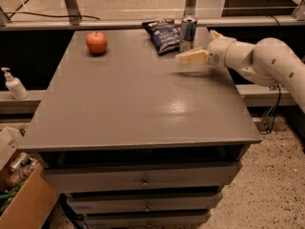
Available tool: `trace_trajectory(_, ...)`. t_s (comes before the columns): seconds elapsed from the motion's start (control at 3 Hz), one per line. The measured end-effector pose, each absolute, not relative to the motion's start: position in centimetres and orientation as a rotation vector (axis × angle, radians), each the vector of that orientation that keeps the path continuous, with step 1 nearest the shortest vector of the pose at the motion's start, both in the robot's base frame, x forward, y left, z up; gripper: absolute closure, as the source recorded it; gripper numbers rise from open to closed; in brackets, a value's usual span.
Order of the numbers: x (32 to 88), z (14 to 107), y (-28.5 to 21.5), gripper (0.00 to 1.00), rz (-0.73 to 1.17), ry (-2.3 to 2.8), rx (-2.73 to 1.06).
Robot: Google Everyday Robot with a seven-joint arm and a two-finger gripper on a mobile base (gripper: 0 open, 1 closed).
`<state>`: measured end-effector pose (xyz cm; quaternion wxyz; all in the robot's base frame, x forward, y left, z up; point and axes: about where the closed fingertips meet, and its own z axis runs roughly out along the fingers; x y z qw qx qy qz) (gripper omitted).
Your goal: Move redbull can near blue chip bag
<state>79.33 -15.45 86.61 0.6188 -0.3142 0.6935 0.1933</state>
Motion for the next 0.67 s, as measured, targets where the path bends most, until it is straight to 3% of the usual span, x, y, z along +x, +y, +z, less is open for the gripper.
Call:
trace_trajectory(0.33, 75.27, 88.16, -17.24, 0.0, 0.483, 1.534, -0.742)
trace_trajectory(0.67, 74.86, 88.28, -17.88, 0.0, 0.479, 1.53, -0.738)
